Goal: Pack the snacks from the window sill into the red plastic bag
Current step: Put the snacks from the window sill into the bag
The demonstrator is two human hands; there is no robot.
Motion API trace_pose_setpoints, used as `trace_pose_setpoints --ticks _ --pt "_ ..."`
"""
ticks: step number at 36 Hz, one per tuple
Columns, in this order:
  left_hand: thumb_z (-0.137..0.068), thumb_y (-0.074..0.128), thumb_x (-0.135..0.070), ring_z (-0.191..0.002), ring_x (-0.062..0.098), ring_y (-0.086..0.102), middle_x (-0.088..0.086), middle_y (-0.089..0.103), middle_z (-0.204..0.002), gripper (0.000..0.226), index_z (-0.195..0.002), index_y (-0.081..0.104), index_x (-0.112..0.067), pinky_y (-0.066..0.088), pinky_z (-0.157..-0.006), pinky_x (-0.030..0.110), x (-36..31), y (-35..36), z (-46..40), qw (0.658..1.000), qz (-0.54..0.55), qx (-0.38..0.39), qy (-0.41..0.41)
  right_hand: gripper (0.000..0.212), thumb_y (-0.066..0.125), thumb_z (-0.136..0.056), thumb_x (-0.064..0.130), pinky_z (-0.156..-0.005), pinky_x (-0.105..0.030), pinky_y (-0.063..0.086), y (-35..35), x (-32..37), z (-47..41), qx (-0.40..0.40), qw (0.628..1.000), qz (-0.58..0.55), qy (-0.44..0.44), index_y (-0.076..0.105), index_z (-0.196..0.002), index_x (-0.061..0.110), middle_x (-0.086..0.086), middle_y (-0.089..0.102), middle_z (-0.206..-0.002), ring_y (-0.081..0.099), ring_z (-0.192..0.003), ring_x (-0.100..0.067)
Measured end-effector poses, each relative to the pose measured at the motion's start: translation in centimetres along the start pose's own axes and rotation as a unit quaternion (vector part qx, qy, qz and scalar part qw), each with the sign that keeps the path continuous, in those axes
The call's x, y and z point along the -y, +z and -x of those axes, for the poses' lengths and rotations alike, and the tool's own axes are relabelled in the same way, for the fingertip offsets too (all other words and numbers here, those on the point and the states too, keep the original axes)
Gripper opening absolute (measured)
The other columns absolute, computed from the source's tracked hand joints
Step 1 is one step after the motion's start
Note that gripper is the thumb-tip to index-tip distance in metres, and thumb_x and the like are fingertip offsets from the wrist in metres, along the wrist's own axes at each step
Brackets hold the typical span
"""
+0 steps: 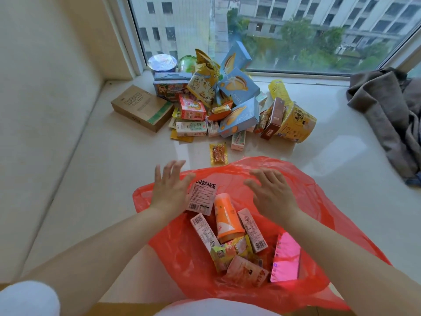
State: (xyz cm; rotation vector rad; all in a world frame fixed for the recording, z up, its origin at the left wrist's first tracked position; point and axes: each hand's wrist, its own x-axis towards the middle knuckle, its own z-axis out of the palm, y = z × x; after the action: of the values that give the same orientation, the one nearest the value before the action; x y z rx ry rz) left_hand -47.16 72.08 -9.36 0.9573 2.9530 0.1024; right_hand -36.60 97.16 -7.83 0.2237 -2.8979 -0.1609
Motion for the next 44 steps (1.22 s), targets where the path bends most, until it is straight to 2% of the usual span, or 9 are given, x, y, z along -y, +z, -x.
trace_pose_setpoints --ticks 4,7,15,20,26,30,35,39,44 --pt "-0.089 0.055 -0.041 -0.143 0.035 0.006 0.009 0.009 -0.156 0.059 -0.142 0.029 -0.041 0.002 -0.112 0.060 1.1 0.6 -2.3 0.985 -0.054 0.146 -0.076 0.043 0.077 -0.051 0.011 -0.107 -0.052 0.021 0.2 -0.1 -3.8 0.048 0.998 0.024 0.018 0.069 -0.092 0.016 -0.015 0.051 -0.127 0.036 -0.124 -0.033" --pt "-0.093 0.045 -0.024 -0.123 0.030 0.048 0.007 0.051 -0.135 0.044 -0.135 0.042 -0.034 0.031 -0.105 0.046 2.2 1.1 -3.8 0.972 -0.007 0.195 -0.129 0.032 0.068 -0.070 0.012 -0.113 -0.060 0.014 0.7 -0.4 -6.1 0.139 0.989 0.032 0.044 0.068 -0.100 0.021 -0.013 0.048 -0.139 0.031 -0.136 -0.034" --pt "-0.098 0.041 -0.015 -0.067 0.022 0.050 0.001 0.053 -0.066 0.028 -0.076 0.058 -0.014 0.035 -0.059 0.030 4.7 -0.7 -8.4 0.866 0.425 0.134 -0.226 0.034 0.037 -0.093 0.011 -0.088 -0.037 0.039 3.6 -2.7 -9.7 0.294 0.954 -0.017 0.053 0.051 -0.123 0.020 -0.003 0.058 -0.120 0.051 -0.113 -0.025" --pt "-0.087 0.052 -0.017 -0.102 0.027 0.058 0.008 0.063 -0.113 0.023 -0.107 0.064 -0.018 0.044 -0.076 0.029 6.5 -0.2 -11.5 0.916 0.224 0.202 -0.264 0.039 0.037 -0.095 0.027 -0.090 -0.035 0.040 5.9 -2.7 -11.6 0.376 0.924 -0.069 0.029 0.046 -0.133 0.022 -0.004 0.056 -0.127 0.049 -0.118 -0.025" --pt "-0.087 0.048 -0.008 -0.112 0.017 0.046 0.007 0.050 -0.134 0.045 -0.130 0.054 -0.019 0.039 -0.091 0.030 2.2 -0.6 -16.9 0.826 0.467 0.244 -0.203 0.080 0.018 -0.076 0.076 -0.096 -0.037 0.039 8.2 -4.3 -15.2 0.263 0.919 -0.251 0.155 0.061 -0.119 0.025 0.000 0.053 -0.127 0.045 -0.121 -0.020" --pt "-0.095 0.047 -0.032 -0.109 0.020 0.053 0.004 0.059 -0.125 0.034 -0.123 0.060 -0.018 0.041 -0.088 0.030 0.4 1.9 -20.0 0.829 0.444 0.216 -0.261 0.061 0.025 -0.084 0.051 -0.084 -0.041 0.040 8.8 -6.9 -18.3 0.117 0.972 -0.158 0.131 0.066 -0.107 0.012 -0.010 0.055 -0.120 0.051 -0.108 -0.032" --pt "-0.090 0.058 -0.031 -0.112 0.026 0.054 0.009 0.058 -0.124 0.044 -0.128 0.054 -0.011 0.042 -0.090 0.030 -1.4 5.4 -22.7 0.831 0.385 0.269 -0.298 0.048 0.051 -0.087 0.013 -0.112 -0.048 0.016 10.3 -9.8 -21.6 0.182 0.980 -0.015 0.078 0.046 -0.134 0.007 -0.015 0.029 -0.149 0.023 -0.139 -0.034" --pt "-0.085 0.064 -0.032 -0.107 0.027 0.055 0.011 0.048 -0.124 0.042 -0.122 0.053 -0.016 0.045 -0.091 0.033 -2.5 7.9 -24.0 0.854 0.319 0.268 -0.313 0.054 0.044 -0.092 0.015 -0.116 -0.052 -0.001 12.6 -11.2 -22.6 0.207 0.973 0.099 -0.004 0.027 -0.143 0.011 -0.012 0.008 -0.157 0.004 -0.145 -0.033" --pt "-0.081 0.069 -0.033 -0.127 0.031 0.039 0.014 0.031 -0.139 0.070 -0.137 0.034 -0.010 0.039 -0.100 0.037 -3.9 10.6 -24.9 0.884 0.259 0.234 -0.310 0.063 0.044 -0.095 0.023 -0.115 -0.055 0.008 14.5 -12.1 -23.1 0.260 0.952 0.161 -0.021 0.010 -0.148 0.015 -0.011 0.000 -0.157 0.004 -0.144 -0.035"
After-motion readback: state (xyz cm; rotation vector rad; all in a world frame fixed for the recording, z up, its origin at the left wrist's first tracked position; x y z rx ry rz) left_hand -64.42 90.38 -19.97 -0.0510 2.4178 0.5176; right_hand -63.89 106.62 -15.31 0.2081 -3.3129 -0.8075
